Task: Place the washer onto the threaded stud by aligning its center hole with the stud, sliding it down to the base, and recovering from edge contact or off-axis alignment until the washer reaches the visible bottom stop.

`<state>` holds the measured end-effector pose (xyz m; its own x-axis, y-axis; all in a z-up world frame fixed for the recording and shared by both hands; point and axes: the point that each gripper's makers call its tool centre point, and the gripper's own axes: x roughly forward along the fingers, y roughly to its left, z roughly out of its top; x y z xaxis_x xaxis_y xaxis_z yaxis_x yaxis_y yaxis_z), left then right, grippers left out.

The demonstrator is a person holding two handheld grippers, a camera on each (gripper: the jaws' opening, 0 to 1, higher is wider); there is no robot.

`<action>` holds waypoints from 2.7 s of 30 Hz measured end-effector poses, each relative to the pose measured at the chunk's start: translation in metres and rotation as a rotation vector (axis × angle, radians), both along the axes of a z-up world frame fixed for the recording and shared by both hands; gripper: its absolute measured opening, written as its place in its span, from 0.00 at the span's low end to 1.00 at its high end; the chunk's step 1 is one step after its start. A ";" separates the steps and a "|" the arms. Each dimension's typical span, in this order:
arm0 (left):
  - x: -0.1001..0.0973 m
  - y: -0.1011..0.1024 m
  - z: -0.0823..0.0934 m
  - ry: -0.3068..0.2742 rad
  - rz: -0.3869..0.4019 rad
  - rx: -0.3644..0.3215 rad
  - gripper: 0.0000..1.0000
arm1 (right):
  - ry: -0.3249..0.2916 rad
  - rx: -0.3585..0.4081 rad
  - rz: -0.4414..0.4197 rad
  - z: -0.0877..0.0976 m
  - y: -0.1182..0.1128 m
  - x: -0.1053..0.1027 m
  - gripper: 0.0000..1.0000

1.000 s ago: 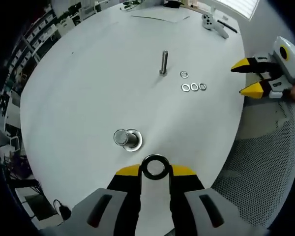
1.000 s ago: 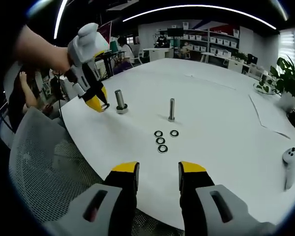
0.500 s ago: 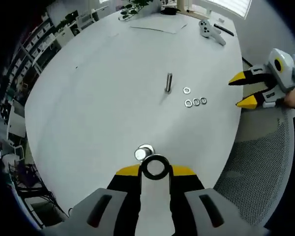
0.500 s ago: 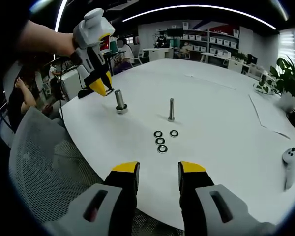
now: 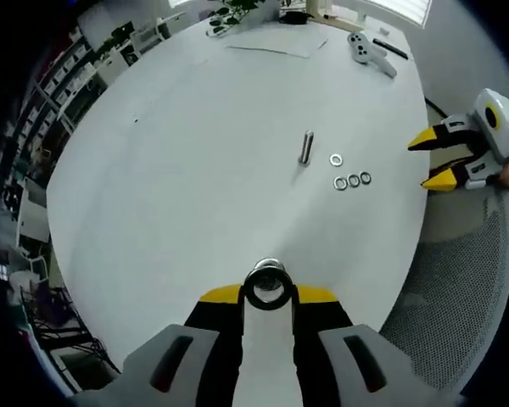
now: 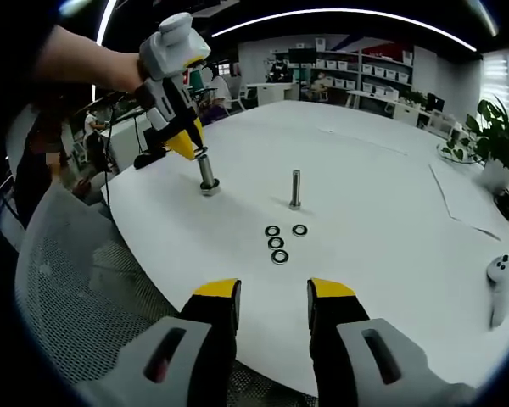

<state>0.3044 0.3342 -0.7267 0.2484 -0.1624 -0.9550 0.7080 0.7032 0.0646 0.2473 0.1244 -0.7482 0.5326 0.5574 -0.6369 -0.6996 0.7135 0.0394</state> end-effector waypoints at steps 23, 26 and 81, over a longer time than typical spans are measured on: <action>0.004 -0.003 -0.027 0.051 -0.088 0.058 0.19 | -0.002 -0.008 -0.007 -0.001 -0.001 0.001 0.33; 0.003 -0.003 -0.033 0.057 -0.105 0.072 0.19 | -0.003 -0.011 -0.009 -0.001 -0.002 0.002 0.33; -0.005 0.007 -0.014 -0.151 0.128 -0.131 0.30 | 0.038 -0.057 0.031 -0.011 0.001 -0.007 0.33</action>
